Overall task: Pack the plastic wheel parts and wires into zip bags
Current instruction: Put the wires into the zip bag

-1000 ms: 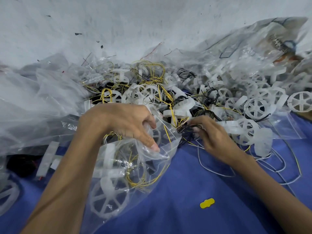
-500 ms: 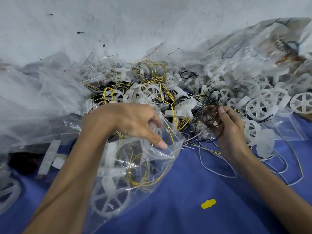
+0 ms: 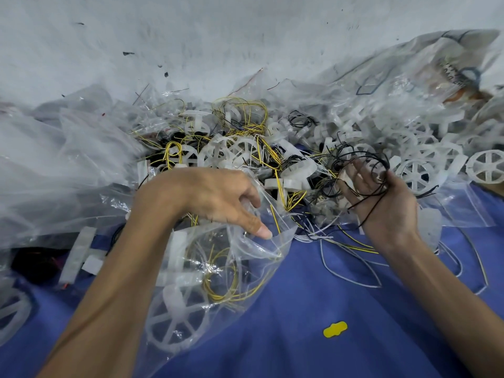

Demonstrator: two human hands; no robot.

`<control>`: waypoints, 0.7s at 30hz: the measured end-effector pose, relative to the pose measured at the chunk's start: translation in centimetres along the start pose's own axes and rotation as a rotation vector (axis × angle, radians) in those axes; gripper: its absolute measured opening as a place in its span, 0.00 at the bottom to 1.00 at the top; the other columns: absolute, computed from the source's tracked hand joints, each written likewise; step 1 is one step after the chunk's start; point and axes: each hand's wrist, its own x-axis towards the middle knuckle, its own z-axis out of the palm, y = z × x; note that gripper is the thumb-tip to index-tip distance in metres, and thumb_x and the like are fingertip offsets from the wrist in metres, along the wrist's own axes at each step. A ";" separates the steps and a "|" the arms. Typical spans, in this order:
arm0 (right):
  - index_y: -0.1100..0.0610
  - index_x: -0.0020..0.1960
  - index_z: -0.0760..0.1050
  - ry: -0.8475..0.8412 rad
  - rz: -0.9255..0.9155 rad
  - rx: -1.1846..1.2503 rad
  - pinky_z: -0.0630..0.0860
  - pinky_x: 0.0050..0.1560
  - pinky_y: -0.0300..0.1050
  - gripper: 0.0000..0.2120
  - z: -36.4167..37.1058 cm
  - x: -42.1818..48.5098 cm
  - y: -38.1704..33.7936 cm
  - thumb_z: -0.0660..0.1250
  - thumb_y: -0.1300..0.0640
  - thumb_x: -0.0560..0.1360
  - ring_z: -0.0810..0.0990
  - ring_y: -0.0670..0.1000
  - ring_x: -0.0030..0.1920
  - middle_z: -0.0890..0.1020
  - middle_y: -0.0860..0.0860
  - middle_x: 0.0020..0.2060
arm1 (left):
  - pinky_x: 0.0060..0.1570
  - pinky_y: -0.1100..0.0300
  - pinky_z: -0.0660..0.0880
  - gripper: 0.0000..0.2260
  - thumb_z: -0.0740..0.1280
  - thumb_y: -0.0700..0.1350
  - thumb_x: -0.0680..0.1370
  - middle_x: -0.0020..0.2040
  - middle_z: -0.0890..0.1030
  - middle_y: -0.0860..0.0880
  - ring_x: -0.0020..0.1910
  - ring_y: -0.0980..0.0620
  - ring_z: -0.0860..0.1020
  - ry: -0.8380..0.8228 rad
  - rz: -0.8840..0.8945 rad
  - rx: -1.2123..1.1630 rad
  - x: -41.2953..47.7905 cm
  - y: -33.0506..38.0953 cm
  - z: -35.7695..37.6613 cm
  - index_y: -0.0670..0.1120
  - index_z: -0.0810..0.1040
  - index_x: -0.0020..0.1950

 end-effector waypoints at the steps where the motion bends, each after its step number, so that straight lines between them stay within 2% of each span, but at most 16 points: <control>1: 0.54 0.27 0.78 -0.007 -0.020 -0.006 0.76 0.59 0.53 0.28 0.0 -0.1 -0.2 0.49 0.56 0.81 0.79 0.52 0.58 0.78 0.57 0.59 | 0.41 0.73 0.61 0.39 0.65 0.69 0.62 0.43 0.69 0.65 0.45 0.63 0.69 -0.006 -0.002 -0.005 0.0 0.0 0.0 0.54 0.70 0.69; 3: 0.53 0.27 0.75 -0.028 -0.036 -0.009 0.75 0.60 0.53 0.24 0.0 -0.2 -0.4 0.52 0.57 0.78 0.79 0.52 0.58 0.77 0.57 0.59 | 0.44 0.71 0.62 0.38 0.66 0.68 0.63 0.51 0.73 0.62 0.50 0.62 0.68 -0.003 -0.009 -0.006 0.1 -0.1 0.1 0.54 0.70 0.69; 4: 0.53 0.27 0.73 -0.035 -0.033 -0.005 0.75 0.59 0.53 0.19 -0.1 -0.2 -0.6 0.55 0.58 0.74 0.79 0.53 0.58 0.78 0.57 0.58 | 0.44 0.71 0.62 0.37 0.66 0.68 0.64 0.50 0.73 0.63 0.50 0.61 0.68 0.002 -0.010 -0.002 0.1 -0.1 0.1 0.54 0.70 0.69; 6: 0.54 0.28 0.71 -0.063 -0.022 0.018 0.76 0.57 0.54 0.09 -0.1 -0.3 -0.7 0.59 0.56 0.66 0.79 0.54 0.59 0.80 0.56 0.51 | 0.41 0.74 0.61 0.37 0.66 0.68 0.64 0.43 0.69 0.66 0.46 0.63 0.69 0.007 -0.007 0.003 0.1 -0.1 0.1 0.54 0.70 0.69; 8: 0.55 0.27 0.73 -0.094 -0.014 0.028 0.78 0.55 0.55 0.09 -0.1 -0.5 -0.8 0.58 0.55 0.64 0.80 0.55 0.57 0.81 0.55 0.45 | 0.40 0.74 0.60 0.37 0.65 0.68 0.64 0.40 0.66 0.67 0.43 0.64 0.68 0.007 -0.006 0.003 0.2 -0.1 0.1 0.54 0.70 0.70; 12: 0.56 0.28 0.74 -0.107 0.028 0.053 0.79 0.51 0.56 0.10 0.1 -0.5 -0.5 0.58 0.55 0.65 0.82 0.57 0.53 0.82 0.54 0.41 | 0.40 0.74 0.60 0.37 0.65 0.69 0.64 0.40 0.66 0.67 0.42 0.65 0.69 0.009 0.001 0.005 0.2 -0.1 0.1 0.54 0.70 0.69; 16: 0.57 0.34 0.76 -0.045 0.030 -0.029 0.79 0.52 0.57 0.20 -0.1 -0.3 -0.3 0.50 0.57 0.78 0.81 0.56 0.55 0.81 0.52 0.44 | 0.41 0.72 0.61 0.36 0.66 0.68 0.65 0.40 0.65 0.67 0.44 0.63 0.68 0.016 -0.001 0.010 0.2 -0.1 0.1 0.54 0.70 0.69; 19: 0.56 0.42 0.70 -0.062 -0.030 -0.131 0.78 0.55 0.53 0.12 -0.3 -0.2 -0.2 0.50 0.59 0.78 0.83 0.50 0.50 0.83 0.47 0.41 | 0.41 0.73 0.61 0.35 0.66 0.67 0.66 0.40 0.65 0.67 0.43 0.64 0.68 0.015 0.000 0.006 0.2 -0.1 0.1 0.53 0.70 0.69; 21: 0.58 0.46 0.69 -0.100 -0.038 -0.126 0.76 0.59 0.54 0.04 -0.4 -0.1 -0.4 0.57 0.61 0.72 0.79 0.50 0.55 0.83 0.50 0.49 | 0.40 0.73 0.61 0.34 0.66 0.67 0.67 0.40 0.65 0.67 0.43 0.65 0.68 0.012 0.001 0.000 0.2 -0.1 0.1 0.53 0.70 0.70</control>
